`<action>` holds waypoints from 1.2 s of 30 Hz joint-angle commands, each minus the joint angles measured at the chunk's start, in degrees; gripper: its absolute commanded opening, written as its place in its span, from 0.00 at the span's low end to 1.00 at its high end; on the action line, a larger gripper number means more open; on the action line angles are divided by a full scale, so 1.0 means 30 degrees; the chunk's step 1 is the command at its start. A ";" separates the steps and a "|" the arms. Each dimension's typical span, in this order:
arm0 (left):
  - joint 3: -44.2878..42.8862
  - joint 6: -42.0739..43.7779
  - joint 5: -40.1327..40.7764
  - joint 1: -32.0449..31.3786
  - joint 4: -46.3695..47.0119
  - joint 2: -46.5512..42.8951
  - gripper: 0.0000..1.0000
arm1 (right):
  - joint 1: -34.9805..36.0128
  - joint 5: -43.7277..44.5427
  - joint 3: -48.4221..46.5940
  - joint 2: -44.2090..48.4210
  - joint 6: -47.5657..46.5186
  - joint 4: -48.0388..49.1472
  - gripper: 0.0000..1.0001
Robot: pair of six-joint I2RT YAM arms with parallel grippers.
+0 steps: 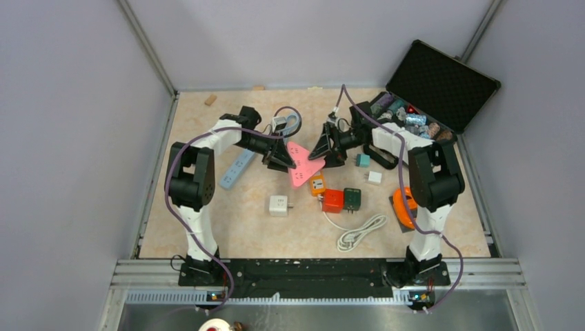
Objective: Insert the plug
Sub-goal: Insert the plug into the socket.
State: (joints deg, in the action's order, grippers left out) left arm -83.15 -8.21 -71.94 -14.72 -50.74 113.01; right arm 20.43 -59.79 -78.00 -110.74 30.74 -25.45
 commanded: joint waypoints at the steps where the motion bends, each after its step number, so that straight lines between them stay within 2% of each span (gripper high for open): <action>1: -0.0740 0.0579 -0.1588 -0.0117 0.0068 -0.0657 0.00 | -0.0141 -0.1264 0.0134 0.0925 0.0716 0.1609 0.73; 4: -0.0704 0.0619 -0.1292 -0.0132 0.0023 -0.0664 0.00 | -0.0127 -0.1717 0.0468 0.1119 0.1238 0.2441 0.66; 9: -0.0650 0.0372 0.0207 -0.0103 -0.0018 -0.0300 0.00 | -0.0127 -0.1890 0.1117 0.1459 0.1978 0.3704 0.42; 15: -0.0375 -0.2566 0.2496 -0.0015 0.1986 0.0307 0.00 | -0.0126 -0.0864 0.0397 0.0673 0.1617 0.2587 0.18; 18: -0.0335 -0.3960 0.3588 0.0055 0.2831 0.0721 0.01 | -0.0129 -0.0267 -0.0580 -0.0175 0.1206 0.1727 0.10; 21: -0.0373 -0.4755 0.4784 0.0044 0.3363 0.1248 0.01 | -0.0137 0.0291 -0.1275 -0.1024 0.0693 0.1171 0.06; 27: -0.0905 -0.5057 0.7053 0.0145 0.3330 0.2388 0.00 | 0.0017 0.0965 -0.1004 -0.2229 0.0755 0.1974 0.03; 36: -0.1841 -0.4672 0.7321 0.0249 0.2932 0.3638 0.00 | 0.0827 0.1253 -0.0587 -0.2591 0.1051 0.2789 0.03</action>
State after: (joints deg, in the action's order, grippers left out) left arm -86.32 -21.37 -58.43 -13.54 -44.27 122.32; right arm 19.22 -54.68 -78.85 -119.31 33.10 -18.52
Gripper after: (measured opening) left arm 0.366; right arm 0.397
